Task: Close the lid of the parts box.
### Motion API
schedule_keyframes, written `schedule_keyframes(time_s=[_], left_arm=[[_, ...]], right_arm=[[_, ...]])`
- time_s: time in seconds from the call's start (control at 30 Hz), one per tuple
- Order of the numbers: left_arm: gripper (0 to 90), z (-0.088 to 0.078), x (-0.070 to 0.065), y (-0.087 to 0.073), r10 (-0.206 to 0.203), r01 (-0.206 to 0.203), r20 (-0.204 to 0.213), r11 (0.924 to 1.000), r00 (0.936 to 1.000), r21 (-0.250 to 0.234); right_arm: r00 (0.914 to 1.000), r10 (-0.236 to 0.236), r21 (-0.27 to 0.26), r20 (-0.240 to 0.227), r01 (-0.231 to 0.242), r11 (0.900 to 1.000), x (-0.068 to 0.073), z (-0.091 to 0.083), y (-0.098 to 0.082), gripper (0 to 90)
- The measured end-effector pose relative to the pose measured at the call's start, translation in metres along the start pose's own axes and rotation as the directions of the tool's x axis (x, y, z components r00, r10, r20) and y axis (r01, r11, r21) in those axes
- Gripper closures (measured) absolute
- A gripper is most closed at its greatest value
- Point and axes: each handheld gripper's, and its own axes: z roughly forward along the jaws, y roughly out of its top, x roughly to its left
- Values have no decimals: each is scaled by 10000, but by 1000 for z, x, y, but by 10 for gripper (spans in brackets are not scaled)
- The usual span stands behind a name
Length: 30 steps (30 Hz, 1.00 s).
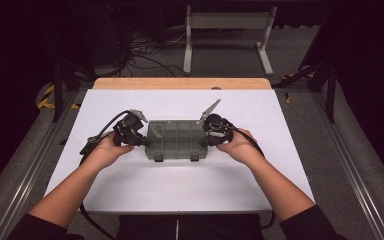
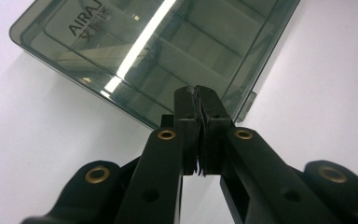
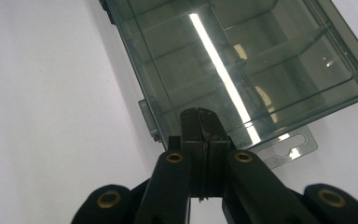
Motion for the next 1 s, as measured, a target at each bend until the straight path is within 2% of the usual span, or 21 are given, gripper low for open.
schedule_keyframes(time_s=[0.2, 0.5, 0.57, 0.6, 0.83, 1.0], left_arm=[[878, 0, -1, 0, -60, 59, 81, 10000, 9999, 52], [877, 2, -2, 1, 156, -156, 30, 9999, 9999, 17], [877, 4, -3, 2, 197, -195, -90, 9996, 9998, 217], [878, 8, -5, 2, 223, -222, -21, 9994, 9997, 277], [879, 10, -5, 3, 332, -330, -49, 9989, 9994, 321], [874, 9, -6, 2, 196, -195, -49, 9996, 9998, 186]], right_arm=[[10000, 45, -37, 8, -45, 10000, 0, 0, -1, 900], [10000, 40, -86, 0, -40, 10000, 0, 1, -1, 900], [10000, -6, 77, 65, 5, 10000, 1, 3, -1, 900], [9999, -50, 186, 141, 47, 9998, 2, 6, -1, 900], [9999, -70, 94, 73, 69, 9999, 2, 6, -2, 900], [10000, 52, 22, 85, -52, 10000, 3, 6, -2, 898]])
